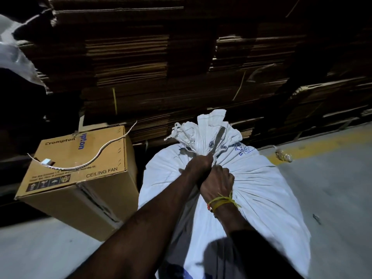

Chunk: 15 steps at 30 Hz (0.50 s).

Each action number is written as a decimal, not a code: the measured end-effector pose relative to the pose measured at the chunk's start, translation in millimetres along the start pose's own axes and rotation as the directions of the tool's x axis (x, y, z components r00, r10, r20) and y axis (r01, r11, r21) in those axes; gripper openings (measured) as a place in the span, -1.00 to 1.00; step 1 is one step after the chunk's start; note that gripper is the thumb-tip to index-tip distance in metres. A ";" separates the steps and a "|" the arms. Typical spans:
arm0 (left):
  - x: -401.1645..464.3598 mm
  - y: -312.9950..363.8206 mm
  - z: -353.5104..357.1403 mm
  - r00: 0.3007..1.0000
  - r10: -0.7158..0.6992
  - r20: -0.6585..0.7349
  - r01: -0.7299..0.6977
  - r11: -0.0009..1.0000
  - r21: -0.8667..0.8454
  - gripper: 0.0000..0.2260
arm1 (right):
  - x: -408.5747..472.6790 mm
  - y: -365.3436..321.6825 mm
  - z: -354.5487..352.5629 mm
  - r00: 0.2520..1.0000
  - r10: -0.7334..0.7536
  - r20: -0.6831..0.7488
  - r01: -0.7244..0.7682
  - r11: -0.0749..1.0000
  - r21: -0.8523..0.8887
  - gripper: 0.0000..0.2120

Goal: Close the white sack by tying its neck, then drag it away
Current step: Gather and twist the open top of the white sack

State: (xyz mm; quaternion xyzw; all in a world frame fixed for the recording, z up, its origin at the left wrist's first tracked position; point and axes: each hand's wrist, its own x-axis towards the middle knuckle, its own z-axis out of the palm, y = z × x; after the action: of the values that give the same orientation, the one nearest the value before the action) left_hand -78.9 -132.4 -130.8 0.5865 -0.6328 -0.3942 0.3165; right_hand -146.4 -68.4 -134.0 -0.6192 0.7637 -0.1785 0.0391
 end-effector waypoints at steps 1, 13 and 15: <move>6.5 -9.1 0.5 0.991 -0.007 0.133 0.021 0.994 -0.105 -0.77 | 1.4 2.7 6.5 0.995 -0.020 -0.095 0.020 1.000 -0.004 -0.72; 2.7 -26.0 -28.5 0.993 -0.055 0.102 0.089 0.922 -0.377 -0.63 | 7.6 -22.3 12.2 0.979 -0.140 -0.145 0.114 0.978 -0.173 -0.71; -10.8 -18.3 -29.9 0.980 -0.156 0.122 0.179 0.961 -0.213 -0.47 | 10.3 -28.3 9.9 0.984 -0.141 -0.105 0.119 0.975 -0.186 -0.74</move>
State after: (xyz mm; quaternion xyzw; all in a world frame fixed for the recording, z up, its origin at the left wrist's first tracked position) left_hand -42.8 -125.5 -131.5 0.5774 -0.5485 -0.5179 0.3123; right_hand -119.6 -85.3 -132.5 -0.6574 0.7353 -0.1476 -0.0735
